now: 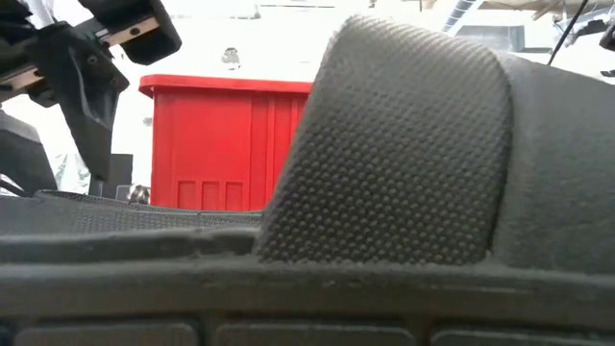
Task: Pick and place slides into bin
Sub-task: Put the black slide into the container
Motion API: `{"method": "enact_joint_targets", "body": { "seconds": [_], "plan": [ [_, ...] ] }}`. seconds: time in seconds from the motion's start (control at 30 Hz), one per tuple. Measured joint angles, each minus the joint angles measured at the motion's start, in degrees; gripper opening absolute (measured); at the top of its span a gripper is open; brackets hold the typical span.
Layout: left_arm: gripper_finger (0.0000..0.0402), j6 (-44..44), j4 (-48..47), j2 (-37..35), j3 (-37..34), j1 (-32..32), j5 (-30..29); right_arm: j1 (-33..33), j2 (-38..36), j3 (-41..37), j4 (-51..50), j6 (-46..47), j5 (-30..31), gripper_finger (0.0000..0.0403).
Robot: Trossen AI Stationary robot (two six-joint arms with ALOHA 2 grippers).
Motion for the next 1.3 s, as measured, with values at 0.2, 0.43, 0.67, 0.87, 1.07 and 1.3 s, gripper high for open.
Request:
{"method": "enact_joint_targets", "body": {
  "seconds": [0.2, 0.43, 0.67, 0.87, 1.07, 1.3],
  "plan": [
    [0.0126, -0.51, -4.39, 3.97, 4.73, 0.86, 2.45, 0.07, 0.00, 0.00, -0.03, -0.92, -0.02, 0.0124],
    [0.0125, -1.32, -4.30, 4.91, 5.47, 3.81, 8.24, 0.81, 0.00, 0.00, -0.16, -0.91, -0.02, 0.0124],
    [0.0029, -9.58, -5.06, 6.26, 5.57, 8.01, 14.72, 0.87, 0.00, 0.00, 1.07, -0.90, 0.06, 0.0124],
    [0.0006, -11.42, -4.97, 8.12, 5.76, 9.00, 17.13, 0.92, 0.00, -0.02, 1.40, -0.92, 1.99, 0.0124],
    [0.0003, -12.26, -4.98, 7.86, 5.64, 8.84, 16.41, 0.92, 0.00, -0.02, 1.38, -0.94, 3.81, 0.0124],
    [0.0001, -14.58, -7.90, 3.95, 5.42, 7.11, 10.18, 0.92, 0.00, -0.02, 1.33, -0.94, 4.26, 0.0124]
  ]
}}
